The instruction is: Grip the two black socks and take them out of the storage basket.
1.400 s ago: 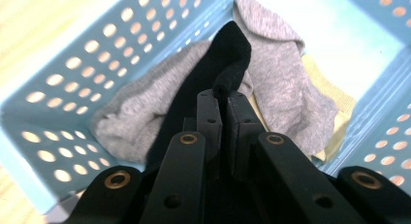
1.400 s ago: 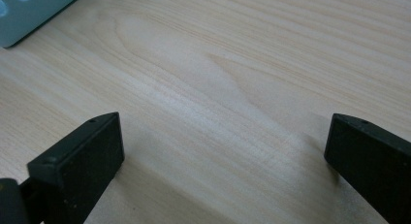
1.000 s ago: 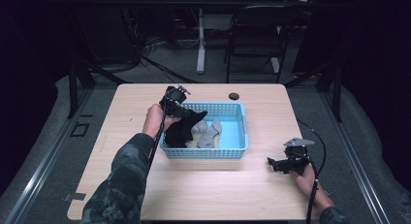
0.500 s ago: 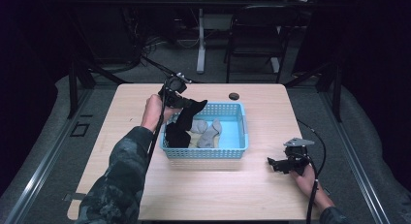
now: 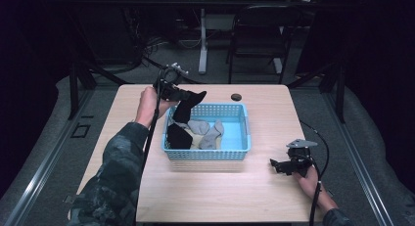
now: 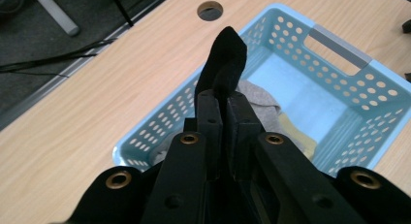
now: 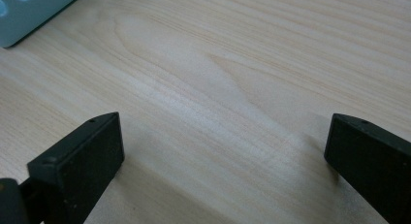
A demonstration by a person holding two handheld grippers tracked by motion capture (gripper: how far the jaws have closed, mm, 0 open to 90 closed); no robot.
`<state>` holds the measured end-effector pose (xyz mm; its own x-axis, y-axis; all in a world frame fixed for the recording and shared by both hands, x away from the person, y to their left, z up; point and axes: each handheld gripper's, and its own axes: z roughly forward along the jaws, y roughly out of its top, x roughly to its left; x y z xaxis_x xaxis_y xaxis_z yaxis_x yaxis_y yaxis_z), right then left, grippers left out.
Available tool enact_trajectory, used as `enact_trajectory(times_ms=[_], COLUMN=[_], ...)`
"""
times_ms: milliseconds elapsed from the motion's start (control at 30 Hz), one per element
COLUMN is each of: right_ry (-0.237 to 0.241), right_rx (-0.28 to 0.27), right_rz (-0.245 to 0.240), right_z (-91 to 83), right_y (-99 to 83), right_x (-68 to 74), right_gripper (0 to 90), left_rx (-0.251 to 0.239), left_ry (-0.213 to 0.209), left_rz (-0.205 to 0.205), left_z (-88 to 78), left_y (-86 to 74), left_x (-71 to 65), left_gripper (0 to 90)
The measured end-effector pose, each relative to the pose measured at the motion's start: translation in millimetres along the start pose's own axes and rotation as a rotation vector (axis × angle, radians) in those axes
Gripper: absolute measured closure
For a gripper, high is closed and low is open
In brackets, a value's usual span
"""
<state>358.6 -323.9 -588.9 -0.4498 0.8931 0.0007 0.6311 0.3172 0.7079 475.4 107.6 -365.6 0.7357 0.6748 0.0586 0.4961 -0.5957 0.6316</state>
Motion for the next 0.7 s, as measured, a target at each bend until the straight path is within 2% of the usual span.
enact_trajectory(times_ms=[367,700], right_ry=[0.005,0.007], right_rx=[-0.001,-0.001], right_rz=[-0.001,0.000], right_z=[-0.1,-0.1], right_y=[0.0,0.0], right_x=[-0.1,-0.2], right_gripper=[0.0,0.0], left_rx=[-0.029,-0.040], left_ry=[0.039,0.082], left_rz=[-0.028,-0.083], left_z=[-25.9,-47.8], left_y=[-6.9,-27.2], left_x=[15.8,37.2], left_gripper=[85.9,85.9])
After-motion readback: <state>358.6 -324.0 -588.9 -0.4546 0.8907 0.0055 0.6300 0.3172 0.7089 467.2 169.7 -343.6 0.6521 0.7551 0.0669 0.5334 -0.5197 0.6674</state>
